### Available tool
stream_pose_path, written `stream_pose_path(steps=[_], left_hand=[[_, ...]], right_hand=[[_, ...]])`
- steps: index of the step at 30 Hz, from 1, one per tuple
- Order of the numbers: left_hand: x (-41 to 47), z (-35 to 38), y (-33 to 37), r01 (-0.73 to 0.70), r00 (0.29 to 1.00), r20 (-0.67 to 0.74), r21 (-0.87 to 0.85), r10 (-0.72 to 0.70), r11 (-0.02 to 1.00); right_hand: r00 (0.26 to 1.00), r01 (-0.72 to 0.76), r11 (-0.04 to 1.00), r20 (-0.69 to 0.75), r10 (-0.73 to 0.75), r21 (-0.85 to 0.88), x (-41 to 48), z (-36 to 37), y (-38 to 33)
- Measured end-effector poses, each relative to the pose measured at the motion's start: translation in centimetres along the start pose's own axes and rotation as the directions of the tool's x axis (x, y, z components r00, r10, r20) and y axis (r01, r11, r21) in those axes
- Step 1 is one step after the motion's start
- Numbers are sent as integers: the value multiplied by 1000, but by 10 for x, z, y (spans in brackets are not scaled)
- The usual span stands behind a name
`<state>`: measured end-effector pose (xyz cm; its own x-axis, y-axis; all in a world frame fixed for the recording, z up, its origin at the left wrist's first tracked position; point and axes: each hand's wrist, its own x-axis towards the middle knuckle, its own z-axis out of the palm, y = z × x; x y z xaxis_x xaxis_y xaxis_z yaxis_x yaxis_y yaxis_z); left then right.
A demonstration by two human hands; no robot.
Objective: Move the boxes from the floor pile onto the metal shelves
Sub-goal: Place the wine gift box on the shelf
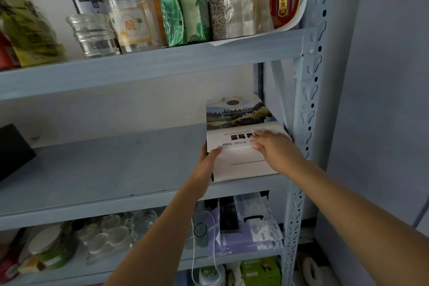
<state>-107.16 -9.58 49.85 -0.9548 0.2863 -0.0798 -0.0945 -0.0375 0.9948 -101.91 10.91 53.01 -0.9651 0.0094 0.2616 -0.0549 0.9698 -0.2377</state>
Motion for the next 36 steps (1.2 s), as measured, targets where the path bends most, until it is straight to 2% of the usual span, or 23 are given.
stream_pose_path(steps=[7, 10, 13, 16, 18, 20, 23, 25, 28, 33, 36], left_hand=[[-10, 0, 8, -15, 1000, 16, 26, 15, 1000], [-16, 2, 16, -67, 995, -56, 165, 77, 984], [-19, 6, 32, -215, 959, -68, 462, 276, 860], [-28, 14, 49, -394, 895, 83, 610, 439, 687], [-37, 17, 57, -433, 884, 131, 591, 448, 681], [-49, 16, 65, -406, 910, 152, 512, 385, 757], [-69, 9, 74, -364, 931, 164, 393, 325, 845], [-84, 2, 78, -348, 937, 168, 336, 307, 876], [-103, -10, 74, -328, 943, 165, 290, 291, 899], [-144, -30, 55, -305, 946, 191, 238, 263, 922], [-176, -36, 44, -322, 931, 255, 238, 261, 916]], right_hand=[[1000, 1, 1000, -9, -1, -24, -5, -3, -4], [1000, -6, 999, 10, 7, -43, -7, -6, -7], [1000, 3, 1000, -24, -3, 10, -9, -12, -12], [989, 43, 985, -149, -18, 168, -12, -24, -26], [977, 77, 957, -213, -16, 280, -16, -30, -37], [970, 79, 908, -241, 25, 413, -22, -34, -47], [963, 39, 761, -228, 145, 648, -33, -37, -59], [958, 21, 666, -207, 201, 745, -45, -40, -68], [950, 19, 625, -210, 233, 780, -68, -42, -85], [944, -24, 652, -199, 265, 758, -117, -34, -119], [927, -55, 652, -204, 314, 756, -154, -31, -138]])
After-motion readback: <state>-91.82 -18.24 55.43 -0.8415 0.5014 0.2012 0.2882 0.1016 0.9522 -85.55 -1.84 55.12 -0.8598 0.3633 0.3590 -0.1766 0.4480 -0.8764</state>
